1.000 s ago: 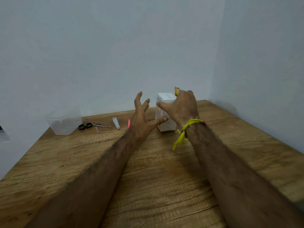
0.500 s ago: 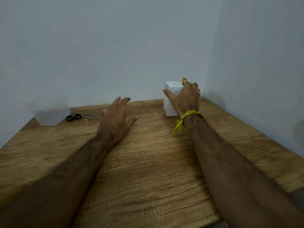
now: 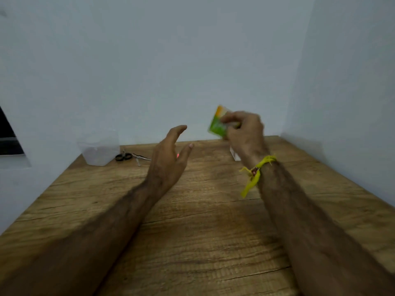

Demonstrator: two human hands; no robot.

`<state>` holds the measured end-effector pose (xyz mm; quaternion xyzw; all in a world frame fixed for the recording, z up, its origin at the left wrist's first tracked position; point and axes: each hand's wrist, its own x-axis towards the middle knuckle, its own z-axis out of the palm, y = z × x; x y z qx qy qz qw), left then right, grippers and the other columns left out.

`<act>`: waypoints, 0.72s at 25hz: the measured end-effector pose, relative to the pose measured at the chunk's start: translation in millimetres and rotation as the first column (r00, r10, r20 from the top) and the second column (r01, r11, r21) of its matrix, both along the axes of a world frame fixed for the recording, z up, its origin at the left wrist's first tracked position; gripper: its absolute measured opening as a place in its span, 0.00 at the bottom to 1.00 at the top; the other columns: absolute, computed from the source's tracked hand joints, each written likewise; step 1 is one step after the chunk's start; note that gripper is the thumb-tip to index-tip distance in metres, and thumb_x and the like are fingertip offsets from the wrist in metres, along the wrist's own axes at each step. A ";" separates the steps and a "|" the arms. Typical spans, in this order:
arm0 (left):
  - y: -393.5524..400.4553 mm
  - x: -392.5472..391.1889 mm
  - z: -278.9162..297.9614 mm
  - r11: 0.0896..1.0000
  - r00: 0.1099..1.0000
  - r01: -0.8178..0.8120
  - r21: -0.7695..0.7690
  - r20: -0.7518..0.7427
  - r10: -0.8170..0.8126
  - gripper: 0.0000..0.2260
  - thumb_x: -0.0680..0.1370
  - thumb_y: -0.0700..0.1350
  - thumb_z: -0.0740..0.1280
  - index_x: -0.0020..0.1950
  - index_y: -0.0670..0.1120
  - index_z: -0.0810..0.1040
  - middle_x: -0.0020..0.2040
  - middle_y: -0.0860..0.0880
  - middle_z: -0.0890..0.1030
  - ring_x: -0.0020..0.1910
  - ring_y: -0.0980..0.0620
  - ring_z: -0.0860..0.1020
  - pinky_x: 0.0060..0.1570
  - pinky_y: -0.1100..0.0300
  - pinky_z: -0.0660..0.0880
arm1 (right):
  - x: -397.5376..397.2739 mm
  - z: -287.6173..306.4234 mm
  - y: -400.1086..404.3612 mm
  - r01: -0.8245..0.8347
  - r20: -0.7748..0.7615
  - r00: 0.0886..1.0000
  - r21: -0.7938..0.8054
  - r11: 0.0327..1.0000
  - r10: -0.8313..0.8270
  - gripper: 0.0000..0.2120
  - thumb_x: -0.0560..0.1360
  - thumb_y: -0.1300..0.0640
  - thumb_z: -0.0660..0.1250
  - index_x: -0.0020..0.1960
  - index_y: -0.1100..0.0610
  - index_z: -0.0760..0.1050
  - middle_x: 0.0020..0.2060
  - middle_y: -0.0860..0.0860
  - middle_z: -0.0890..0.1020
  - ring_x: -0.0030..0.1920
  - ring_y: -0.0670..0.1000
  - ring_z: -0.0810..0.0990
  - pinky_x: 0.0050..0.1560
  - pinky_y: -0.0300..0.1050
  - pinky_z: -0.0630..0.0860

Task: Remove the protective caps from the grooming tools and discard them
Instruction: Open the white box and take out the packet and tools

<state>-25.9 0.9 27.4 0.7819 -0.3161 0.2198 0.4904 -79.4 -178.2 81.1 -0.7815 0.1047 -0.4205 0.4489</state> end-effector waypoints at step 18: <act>16.2 -17.2 -13.2 0.989 0.990 -0.048 0.137 -0.127 0.066 0.23 0.70 0.52 0.78 0.60 0.50 0.73 0.48 0.59 0.76 0.47 0.61 0.76 0.42 0.65 0.77 | 6.8 -48.2 70.0 -0.546 -0.137 0.799 0.243 0.802 0.585 0.09 0.82 0.61 0.65 0.59 0.58 0.81 0.46 0.56 0.87 0.45 0.51 0.87 0.36 0.43 0.82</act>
